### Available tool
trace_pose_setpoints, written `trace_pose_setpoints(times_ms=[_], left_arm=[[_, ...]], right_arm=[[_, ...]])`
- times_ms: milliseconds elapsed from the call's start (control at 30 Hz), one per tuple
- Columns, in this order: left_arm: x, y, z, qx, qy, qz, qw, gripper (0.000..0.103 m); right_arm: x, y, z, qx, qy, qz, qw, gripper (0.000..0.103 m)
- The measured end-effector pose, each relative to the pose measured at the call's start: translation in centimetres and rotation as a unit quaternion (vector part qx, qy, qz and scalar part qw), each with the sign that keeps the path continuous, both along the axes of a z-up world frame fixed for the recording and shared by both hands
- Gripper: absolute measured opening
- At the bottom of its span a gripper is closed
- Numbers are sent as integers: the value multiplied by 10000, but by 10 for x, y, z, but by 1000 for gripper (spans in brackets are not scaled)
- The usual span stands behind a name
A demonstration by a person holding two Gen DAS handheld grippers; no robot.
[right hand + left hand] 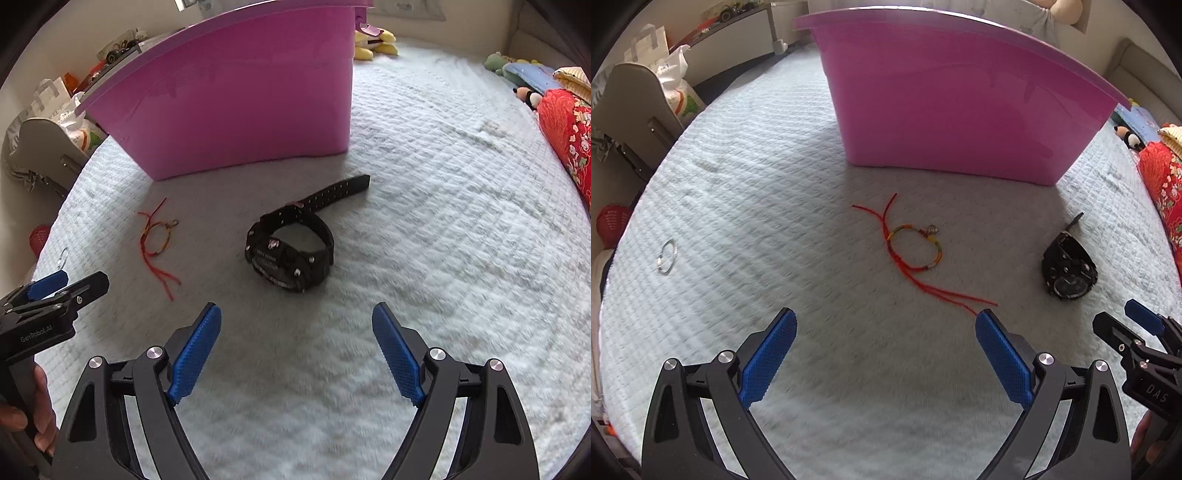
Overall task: Organize jewelry
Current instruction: 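Move both open tools back from the basin toward the watch and red-string bracelet, then grasp the red-string bracelet with the left tool while the right tool grasps the black watch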
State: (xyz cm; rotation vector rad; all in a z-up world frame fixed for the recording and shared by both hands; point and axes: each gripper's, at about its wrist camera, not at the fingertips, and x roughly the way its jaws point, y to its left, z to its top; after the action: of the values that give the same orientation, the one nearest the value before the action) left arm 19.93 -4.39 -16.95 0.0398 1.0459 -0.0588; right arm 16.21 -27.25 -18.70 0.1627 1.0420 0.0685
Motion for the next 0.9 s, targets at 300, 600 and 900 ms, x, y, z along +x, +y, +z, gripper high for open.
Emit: trace_pose_setpoints(times_ms=[300, 600, 900], left_arm=[[29, -1, -27, -43, -305, -41, 9995, 96], [47, 4, -37, -110, -332, -44, 9994, 96], [63, 5, -47, -170, -295, -88, 9994, 96]], right_arm=[[20, 12, -26, -92, -208, -364, 9991, 80], [31, 20, -36, -300, -304, -616, 9972, 80], [38, 24, -43, -454, -310, -740, 9957, 80]])
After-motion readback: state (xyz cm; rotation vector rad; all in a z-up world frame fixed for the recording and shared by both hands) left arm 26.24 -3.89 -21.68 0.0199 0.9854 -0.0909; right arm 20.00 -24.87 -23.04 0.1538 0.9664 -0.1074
